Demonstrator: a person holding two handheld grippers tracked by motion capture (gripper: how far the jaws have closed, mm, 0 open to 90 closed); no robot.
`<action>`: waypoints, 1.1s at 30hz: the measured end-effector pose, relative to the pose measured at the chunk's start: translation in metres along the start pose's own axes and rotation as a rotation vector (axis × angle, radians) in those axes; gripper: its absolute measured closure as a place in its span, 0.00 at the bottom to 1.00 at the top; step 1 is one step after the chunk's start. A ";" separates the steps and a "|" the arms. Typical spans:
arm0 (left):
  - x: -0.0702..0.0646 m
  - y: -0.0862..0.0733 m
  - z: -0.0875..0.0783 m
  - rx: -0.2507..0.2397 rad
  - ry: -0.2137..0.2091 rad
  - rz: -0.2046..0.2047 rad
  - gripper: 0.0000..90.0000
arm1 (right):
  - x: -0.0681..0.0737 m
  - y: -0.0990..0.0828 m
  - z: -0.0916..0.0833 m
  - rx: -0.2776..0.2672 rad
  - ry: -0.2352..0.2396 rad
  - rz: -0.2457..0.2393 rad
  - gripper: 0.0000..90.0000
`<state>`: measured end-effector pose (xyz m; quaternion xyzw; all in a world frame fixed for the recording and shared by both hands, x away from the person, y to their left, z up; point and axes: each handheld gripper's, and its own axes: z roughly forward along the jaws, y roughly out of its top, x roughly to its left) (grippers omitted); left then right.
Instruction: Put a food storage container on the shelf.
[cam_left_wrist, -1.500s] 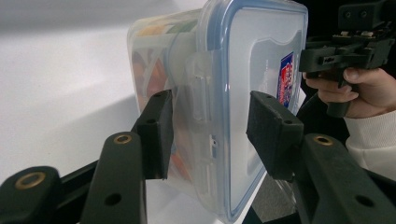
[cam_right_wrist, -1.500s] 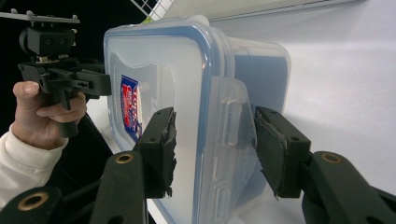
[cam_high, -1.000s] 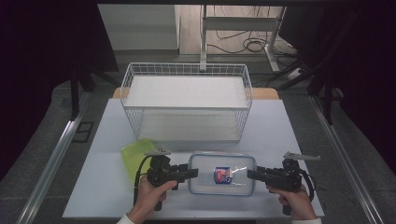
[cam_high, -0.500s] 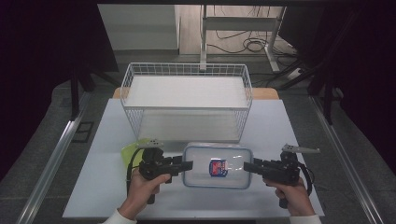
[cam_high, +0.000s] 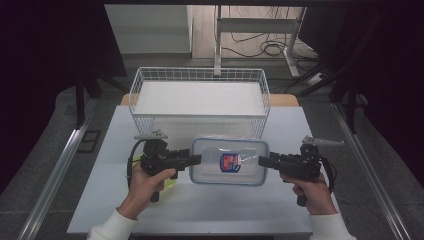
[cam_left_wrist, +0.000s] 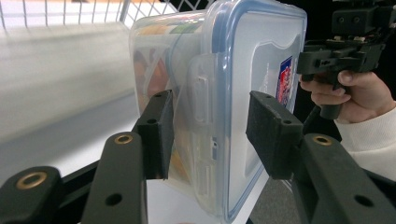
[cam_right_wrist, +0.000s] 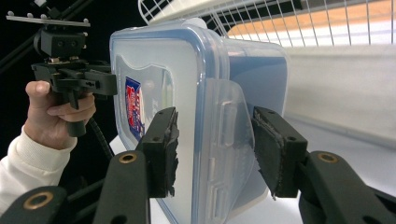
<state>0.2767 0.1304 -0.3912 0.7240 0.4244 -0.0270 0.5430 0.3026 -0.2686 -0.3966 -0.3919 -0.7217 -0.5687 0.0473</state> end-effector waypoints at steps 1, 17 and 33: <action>0.001 0.003 -0.002 0.002 -0.002 0.007 0.58 | 0.001 0.003 0.000 0.000 0.001 -0.006 0.58; 0.013 0.037 -0.034 -0.060 0.003 0.003 0.59 | 0.020 0.056 0.023 -0.006 0.012 -0.067 0.58; 0.031 0.083 -0.049 -0.088 0.003 0.026 0.59 | 0.025 0.110 0.042 -0.002 0.011 -0.108 0.58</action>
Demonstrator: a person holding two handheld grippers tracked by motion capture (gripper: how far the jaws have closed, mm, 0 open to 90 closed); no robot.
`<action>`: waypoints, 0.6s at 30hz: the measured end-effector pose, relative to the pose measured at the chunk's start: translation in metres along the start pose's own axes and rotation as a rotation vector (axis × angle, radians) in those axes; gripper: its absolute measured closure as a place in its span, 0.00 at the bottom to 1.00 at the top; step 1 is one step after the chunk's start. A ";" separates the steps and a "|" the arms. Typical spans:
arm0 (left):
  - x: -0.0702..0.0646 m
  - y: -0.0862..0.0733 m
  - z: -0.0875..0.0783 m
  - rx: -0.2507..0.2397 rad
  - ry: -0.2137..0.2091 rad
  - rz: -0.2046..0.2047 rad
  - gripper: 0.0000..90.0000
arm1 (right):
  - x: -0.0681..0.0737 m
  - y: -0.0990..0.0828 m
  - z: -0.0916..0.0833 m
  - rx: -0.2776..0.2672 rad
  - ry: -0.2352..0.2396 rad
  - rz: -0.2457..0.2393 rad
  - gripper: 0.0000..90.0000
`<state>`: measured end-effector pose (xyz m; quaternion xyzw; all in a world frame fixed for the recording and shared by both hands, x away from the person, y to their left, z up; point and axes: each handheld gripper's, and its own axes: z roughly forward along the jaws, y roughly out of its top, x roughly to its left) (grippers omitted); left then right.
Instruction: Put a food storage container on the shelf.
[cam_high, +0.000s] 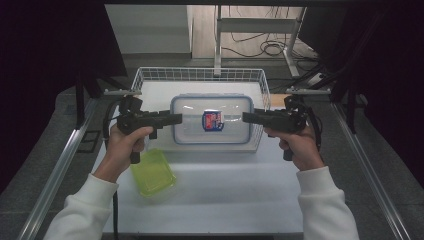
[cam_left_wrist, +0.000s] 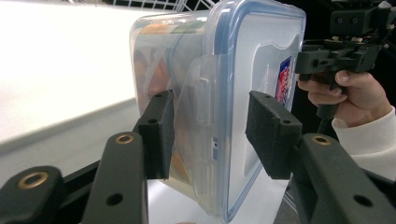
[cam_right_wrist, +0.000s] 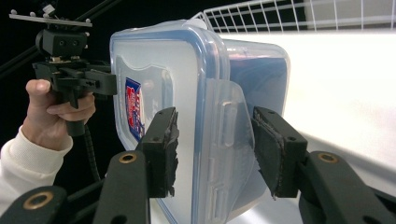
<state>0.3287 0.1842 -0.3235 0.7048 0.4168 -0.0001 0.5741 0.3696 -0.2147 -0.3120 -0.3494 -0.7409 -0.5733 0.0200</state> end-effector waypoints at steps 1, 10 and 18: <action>0.000 0.000 0.000 0.000 0.000 0.000 0.59 | 0.000 0.003 0.001 -0.001 -0.001 -0.003 0.58; 0.013 0.025 -0.004 -0.008 0.004 0.003 0.59 | -0.004 0.028 0.013 -0.002 0.001 -0.008 0.58; 0.026 0.042 -0.005 -0.014 0.002 0.008 0.59 | -0.008 0.046 0.023 0.001 -0.006 -0.014 0.58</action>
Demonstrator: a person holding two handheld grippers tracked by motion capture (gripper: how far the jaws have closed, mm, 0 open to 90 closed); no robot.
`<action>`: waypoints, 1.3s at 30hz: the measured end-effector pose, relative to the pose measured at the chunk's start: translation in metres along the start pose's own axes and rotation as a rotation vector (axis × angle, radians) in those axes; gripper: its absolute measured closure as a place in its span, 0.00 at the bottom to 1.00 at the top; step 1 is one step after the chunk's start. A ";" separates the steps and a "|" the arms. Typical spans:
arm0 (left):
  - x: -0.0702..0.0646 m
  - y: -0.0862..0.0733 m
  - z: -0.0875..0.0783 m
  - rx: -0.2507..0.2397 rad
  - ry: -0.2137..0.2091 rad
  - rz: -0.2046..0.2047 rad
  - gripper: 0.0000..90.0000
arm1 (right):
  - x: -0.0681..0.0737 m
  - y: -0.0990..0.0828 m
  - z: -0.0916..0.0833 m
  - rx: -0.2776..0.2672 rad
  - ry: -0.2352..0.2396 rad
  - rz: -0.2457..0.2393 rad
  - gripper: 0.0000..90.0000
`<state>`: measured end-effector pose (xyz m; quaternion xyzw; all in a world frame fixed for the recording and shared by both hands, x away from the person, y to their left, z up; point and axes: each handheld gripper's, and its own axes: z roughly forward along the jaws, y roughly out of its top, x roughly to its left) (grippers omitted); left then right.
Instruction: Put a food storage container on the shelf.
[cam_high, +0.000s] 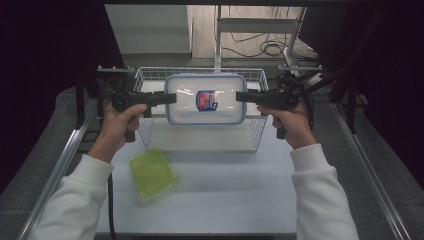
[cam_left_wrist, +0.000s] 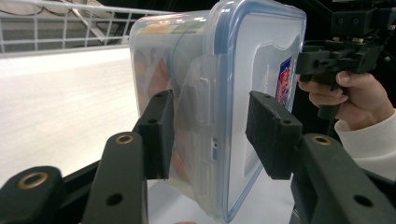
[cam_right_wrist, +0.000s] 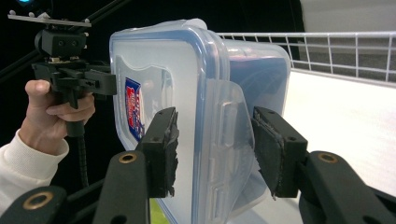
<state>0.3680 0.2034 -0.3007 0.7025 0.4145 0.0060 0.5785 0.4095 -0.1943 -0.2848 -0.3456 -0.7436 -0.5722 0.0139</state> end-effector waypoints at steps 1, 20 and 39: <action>0.000 0.000 0.000 0.000 0.000 0.000 0.59 | 0.000 0.000 0.000 0.000 0.000 0.000 0.58; 0.049 0.018 0.014 0.037 0.002 -0.066 0.58 | -0.030 0.023 0.041 0.065 -0.024 0.057 0.57; 0.065 0.024 0.032 0.012 0.037 -0.177 0.48 | -0.045 0.030 0.051 0.066 -0.097 0.192 0.52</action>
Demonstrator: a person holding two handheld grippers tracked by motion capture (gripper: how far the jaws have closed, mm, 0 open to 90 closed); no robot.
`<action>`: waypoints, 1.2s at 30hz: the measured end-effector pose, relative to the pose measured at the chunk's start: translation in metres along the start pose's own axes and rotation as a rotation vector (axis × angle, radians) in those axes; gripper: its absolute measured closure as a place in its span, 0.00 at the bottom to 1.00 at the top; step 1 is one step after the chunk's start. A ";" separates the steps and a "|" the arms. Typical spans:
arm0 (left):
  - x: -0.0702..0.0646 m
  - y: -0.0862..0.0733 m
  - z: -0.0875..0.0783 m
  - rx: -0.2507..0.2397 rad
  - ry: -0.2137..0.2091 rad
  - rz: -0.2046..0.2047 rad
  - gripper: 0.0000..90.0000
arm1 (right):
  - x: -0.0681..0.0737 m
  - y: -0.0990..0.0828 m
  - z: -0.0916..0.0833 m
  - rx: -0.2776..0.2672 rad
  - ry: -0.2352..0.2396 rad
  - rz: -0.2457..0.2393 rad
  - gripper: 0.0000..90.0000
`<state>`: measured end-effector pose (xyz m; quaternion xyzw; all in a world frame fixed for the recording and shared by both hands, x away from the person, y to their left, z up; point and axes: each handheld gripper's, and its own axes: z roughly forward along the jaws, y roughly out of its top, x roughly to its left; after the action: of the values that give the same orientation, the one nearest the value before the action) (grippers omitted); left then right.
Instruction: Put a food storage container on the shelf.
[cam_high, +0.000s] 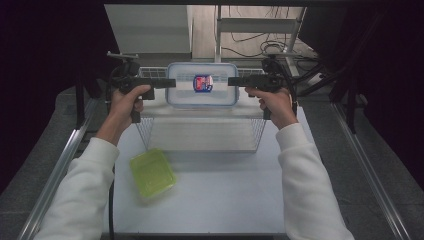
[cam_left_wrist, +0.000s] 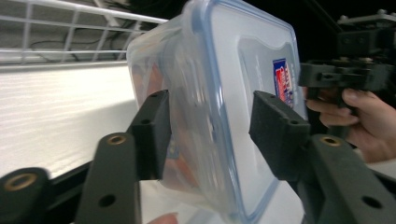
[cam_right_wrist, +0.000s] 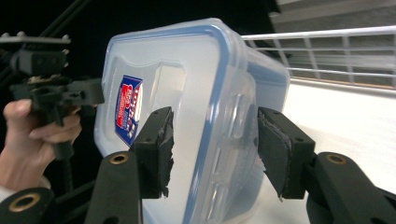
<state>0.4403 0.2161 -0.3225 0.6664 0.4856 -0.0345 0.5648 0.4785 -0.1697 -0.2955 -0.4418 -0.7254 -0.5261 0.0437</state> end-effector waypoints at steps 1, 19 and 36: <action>0.002 0.000 0.006 0.013 0.033 -0.005 0.44 | -0.001 0.000 0.003 0.013 -0.033 0.029 0.49; -0.029 -0.025 -0.027 0.000 0.057 0.112 0.22 | 0.009 -0.044 -0.037 -0.030 -0.083 -0.175 0.85; -0.047 -0.076 -0.041 0.044 0.040 0.198 0.21 | 0.038 -0.079 0.010 0.107 -0.064 -0.339 0.99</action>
<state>0.3429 0.2118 -0.3343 0.7239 0.4277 0.0239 0.5408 0.4055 -0.1437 -0.3370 -0.3267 -0.8175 -0.4722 -0.0449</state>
